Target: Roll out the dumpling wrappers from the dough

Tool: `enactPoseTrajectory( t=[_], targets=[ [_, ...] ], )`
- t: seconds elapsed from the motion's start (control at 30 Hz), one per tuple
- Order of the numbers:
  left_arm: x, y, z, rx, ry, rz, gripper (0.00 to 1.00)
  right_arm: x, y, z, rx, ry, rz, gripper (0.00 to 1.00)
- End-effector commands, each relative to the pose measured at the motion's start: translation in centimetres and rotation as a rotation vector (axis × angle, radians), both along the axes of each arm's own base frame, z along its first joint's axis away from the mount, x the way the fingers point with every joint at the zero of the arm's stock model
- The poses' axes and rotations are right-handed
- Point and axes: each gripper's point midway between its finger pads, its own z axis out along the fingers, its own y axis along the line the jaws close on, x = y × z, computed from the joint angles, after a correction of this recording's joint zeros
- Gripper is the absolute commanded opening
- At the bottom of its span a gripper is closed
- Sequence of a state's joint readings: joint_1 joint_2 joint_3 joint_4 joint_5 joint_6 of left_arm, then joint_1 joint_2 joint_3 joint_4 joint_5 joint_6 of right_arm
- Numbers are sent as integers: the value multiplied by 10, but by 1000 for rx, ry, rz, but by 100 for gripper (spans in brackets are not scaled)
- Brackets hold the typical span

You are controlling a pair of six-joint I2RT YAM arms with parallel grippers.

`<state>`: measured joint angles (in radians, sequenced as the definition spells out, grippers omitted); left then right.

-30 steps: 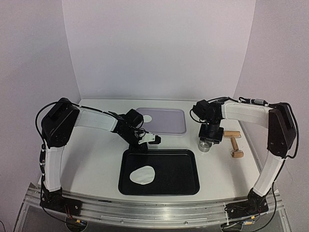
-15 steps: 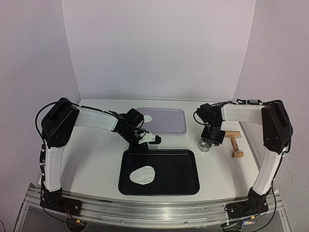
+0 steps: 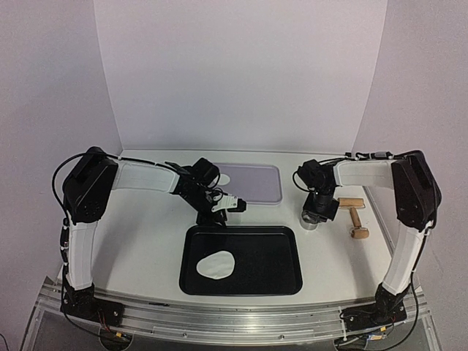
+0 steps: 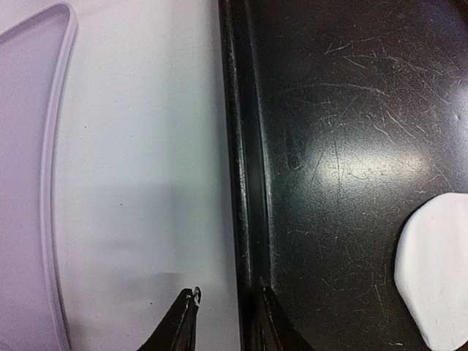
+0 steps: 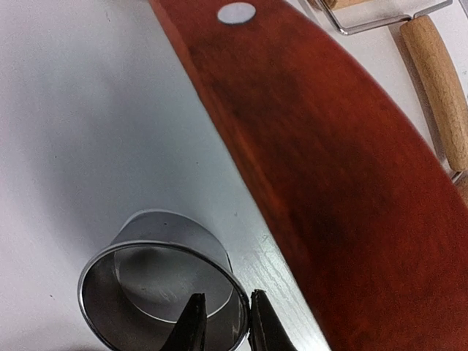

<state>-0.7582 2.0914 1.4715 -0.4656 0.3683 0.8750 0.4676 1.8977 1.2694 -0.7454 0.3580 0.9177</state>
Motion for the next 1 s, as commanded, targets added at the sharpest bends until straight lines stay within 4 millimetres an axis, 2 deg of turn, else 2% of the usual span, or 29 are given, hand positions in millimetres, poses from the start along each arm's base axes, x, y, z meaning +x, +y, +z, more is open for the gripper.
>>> enactPoseTrajectory(
  t=[0.0, 0.03, 0.17, 0.27, 0.37, 0.53, 0.6, 0.67, 0.83, 0.9, 0.97],
  targets=[
    [8, -8, 33, -44, -8, 32, 29, 1, -1, -7, -3, 18, 11, 4],
    [9, -9, 37, -48, -6, 41, 29, 0, -1, -9, -1, 24, 15, 1],
    [16, -9, 64, -102, 36, 102, 30, 0, 6, -12, 15, 49, 68, 0],
    [19, -5, 88, -155, 74, 147, 32, 4, 11, 1, 13, 19, 118, 0],
    [17, 0, 117, -215, 99, 190, 37, 14, 18, 34, 5, -68, 165, 0],
    [13, 11, 166, -307, 158, 290, 46, 28, 35, 100, -55, -199, 267, 0],
    [6, 17, 181, -333, 203, 325, 48, 27, 49, 122, -74, -235, 325, 0],
    [-5, 23, 194, -356, 241, 341, 50, 22, 73, 142, -84, -275, 409, 0],
    [-32, 45, 212, -383, 292, 408, 54, 1, 108, 165, -45, -303, 488, 0],
    [-39, 54, 217, -398, 317, 456, 54, -11, 138, 176, 4, -325, 556, 0],
    [-47, 63, 217, -410, 355, 525, 55, -28, 173, 177, 89, -308, 610, 0]
  ],
)
